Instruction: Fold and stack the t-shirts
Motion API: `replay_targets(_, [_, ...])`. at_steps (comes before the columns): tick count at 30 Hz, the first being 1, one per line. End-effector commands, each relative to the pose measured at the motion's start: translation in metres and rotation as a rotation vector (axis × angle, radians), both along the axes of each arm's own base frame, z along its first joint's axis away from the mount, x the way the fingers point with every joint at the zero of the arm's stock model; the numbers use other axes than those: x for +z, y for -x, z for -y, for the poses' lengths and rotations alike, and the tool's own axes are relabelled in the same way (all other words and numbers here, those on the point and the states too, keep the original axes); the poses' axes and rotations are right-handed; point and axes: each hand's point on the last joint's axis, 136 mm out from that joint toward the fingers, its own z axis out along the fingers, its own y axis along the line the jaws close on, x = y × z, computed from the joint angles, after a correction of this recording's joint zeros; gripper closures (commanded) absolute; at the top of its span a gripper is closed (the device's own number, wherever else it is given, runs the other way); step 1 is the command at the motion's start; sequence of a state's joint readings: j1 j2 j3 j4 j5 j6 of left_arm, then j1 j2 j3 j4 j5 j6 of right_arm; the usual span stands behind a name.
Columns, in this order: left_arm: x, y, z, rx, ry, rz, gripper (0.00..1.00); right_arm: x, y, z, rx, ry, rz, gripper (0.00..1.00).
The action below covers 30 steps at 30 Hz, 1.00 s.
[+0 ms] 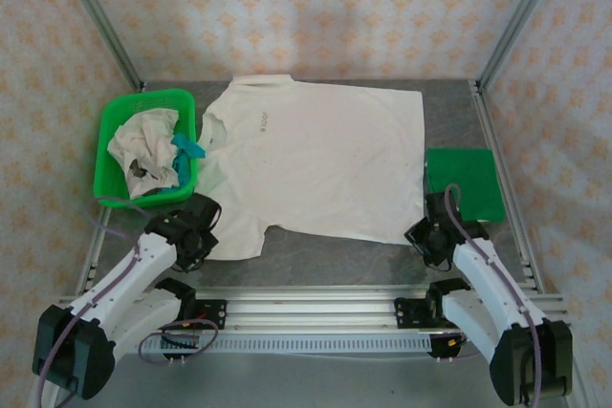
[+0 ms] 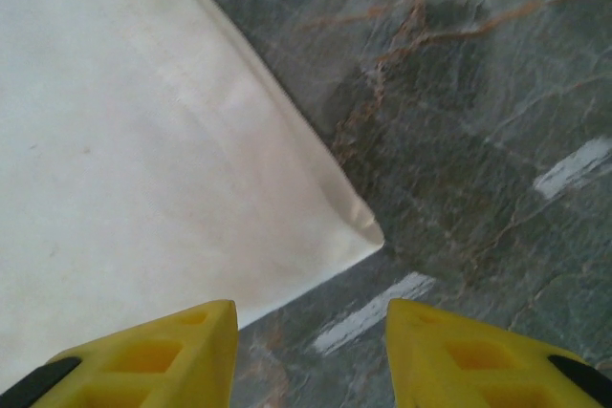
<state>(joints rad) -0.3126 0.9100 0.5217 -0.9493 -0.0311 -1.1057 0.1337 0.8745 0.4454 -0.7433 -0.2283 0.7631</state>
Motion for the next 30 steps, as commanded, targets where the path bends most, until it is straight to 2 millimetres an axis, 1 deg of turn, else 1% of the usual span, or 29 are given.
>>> replay_targets(1, [0.0, -0.001, -0.003, -0.006, -0.024, 0.001, 1.0, 0.002, -0.015, 0.012, -0.004, 0.067, 0.032, 0.55])
replay_targets(5, [0.0, -0.002, -0.002, -0.002, -0.02, 0.004, 1.0, -0.007, -0.019, 0.008, -0.014, 0.043, 0.03, 0.55])
replay_targets(9, [0.0, -0.003, -0.002, 0.001, -0.017, 0.005, 1.0, -0.012, -0.024, 0.007, -0.015, 0.037, 0.033, 0.58])
replay_targets(11, [-0.001, -0.003, -0.002, 0.0, -0.016, 0.003, 1.0, -0.015, -0.024, 0.006, -0.019, 0.03, 0.027, 0.6])
replay_targets(14, [0.0, -0.003, -0.002, -0.004, -0.02, -0.001, 1.0, -0.02, -0.02, 0.004, -0.019, 0.016, 0.006, 0.6])
replay_targets(16, [0.001, -0.004, -0.002, -0.006, -0.021, 0.0, 1.0, -0.019, -0.016, 0.006, -0.013, 0.03, -0.004, 0.58])
replay_targets(19, [0.002, -0.005, -0.002, -0.006, -0.02, 0.005, 1.0, -0.005, -0.015, 0.013, 0.004, 0.074, 0.009, 0.51])
replay_targets(22, [0.002, -0.005, -0.001, -0.005, -0.019, 0.008, 1.0, 0.004, -0.011, 0.018, -0.008, 0.095, 0.016, 0.49])
replay_targets(24, [0.002, -0.006, -0.001, -0.003, -0.016, 0.012, 1.0, 0.001, -0.004, 0.017, -0.021, 0.083, 0.007, 0.51])
replay_targets(26, [0.001, -0.007, -0.001, -0.003, -0.014, 0.012, 1.0, -0.006, 0.0, 0.016, -0.033, 0.069, -0.002, 0.54])
replay_targets(28, [0.001, -0.006, 0.0, -0.005, -0.014, 0.009, 1.0, -0.012, 0.002, 0.014, -0.048, 0.054, -0.005, 0.56])
replay_targets(30, [0.001, -0.006, 0.0, -0.01, -0.015, 0.005, 1.0, -0.015, 0.0, 0.012, -0.057, 0.043, 0.001, 0.57])
